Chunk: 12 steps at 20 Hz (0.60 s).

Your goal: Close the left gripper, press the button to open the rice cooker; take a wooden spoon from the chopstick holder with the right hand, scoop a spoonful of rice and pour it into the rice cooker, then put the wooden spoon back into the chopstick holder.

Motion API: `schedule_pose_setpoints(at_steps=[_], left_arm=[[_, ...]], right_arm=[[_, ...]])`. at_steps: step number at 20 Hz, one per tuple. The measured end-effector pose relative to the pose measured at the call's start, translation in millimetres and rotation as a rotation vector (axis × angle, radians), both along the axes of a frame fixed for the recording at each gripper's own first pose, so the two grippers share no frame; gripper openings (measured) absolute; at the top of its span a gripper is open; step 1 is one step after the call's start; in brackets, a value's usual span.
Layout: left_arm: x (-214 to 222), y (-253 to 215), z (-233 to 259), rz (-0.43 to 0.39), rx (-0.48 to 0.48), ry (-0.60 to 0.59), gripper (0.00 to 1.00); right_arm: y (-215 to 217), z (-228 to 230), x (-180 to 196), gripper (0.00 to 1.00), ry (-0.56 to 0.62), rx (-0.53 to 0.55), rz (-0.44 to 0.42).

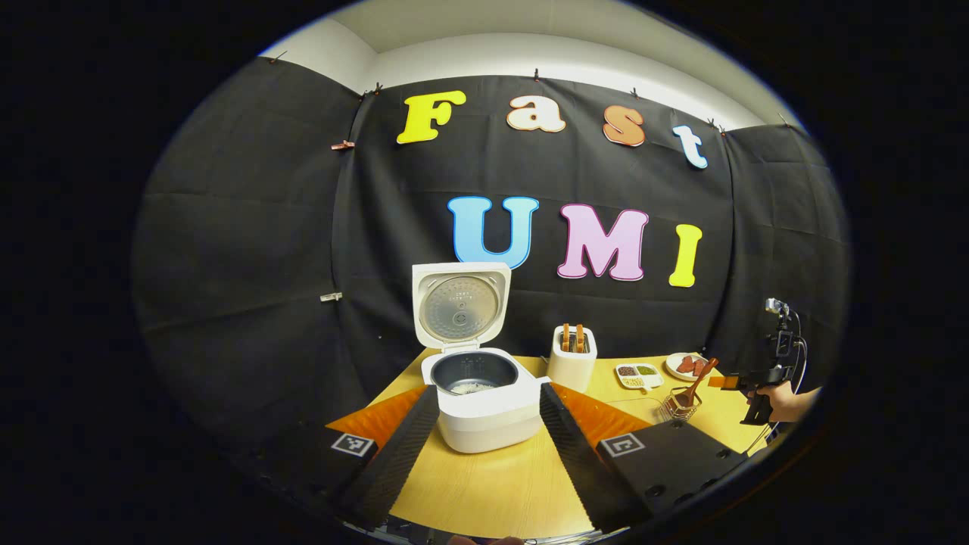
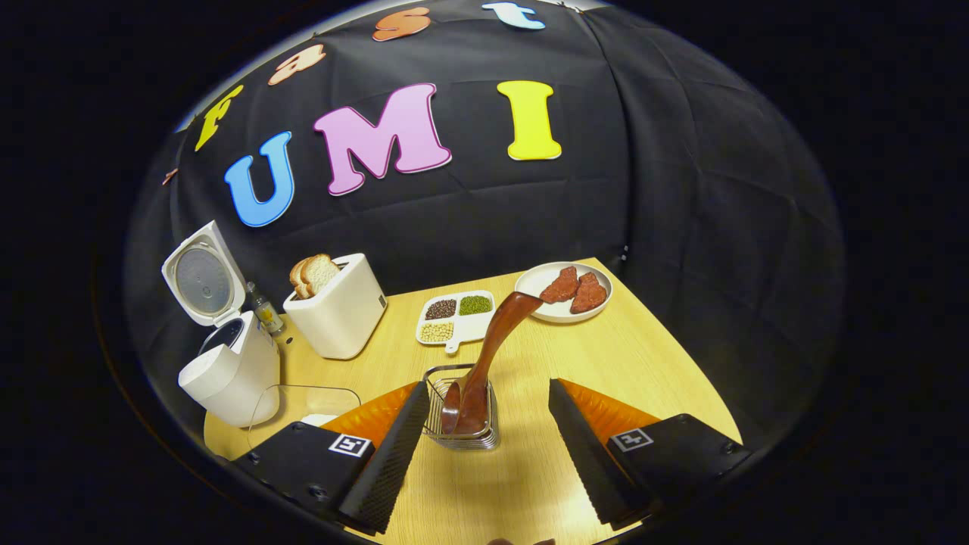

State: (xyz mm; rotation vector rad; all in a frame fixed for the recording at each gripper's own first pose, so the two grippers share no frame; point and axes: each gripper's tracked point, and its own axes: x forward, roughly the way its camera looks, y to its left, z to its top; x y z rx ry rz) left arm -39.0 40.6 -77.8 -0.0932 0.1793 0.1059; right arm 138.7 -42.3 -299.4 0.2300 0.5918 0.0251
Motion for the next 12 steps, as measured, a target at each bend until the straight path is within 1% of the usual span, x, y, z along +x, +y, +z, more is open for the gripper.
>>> schedule_pose_setpoints(at_steps=[5,9,12], left_arm=[[9,3,2,-0.030,0.005,-0.003,0.93],[20,5,11,-0.050,0.011,-0.024,0.93],[33,8,20,-0.063,0.011,-0.049,0.93]], right_arm=[[2,57,-8,0.99,-0.111,-0.058,0.028],[2,103,-17,0.98,-0.187,-0.055,0.018],[-3,137,-24,0.98,-0.252,-0.091,0.020]])
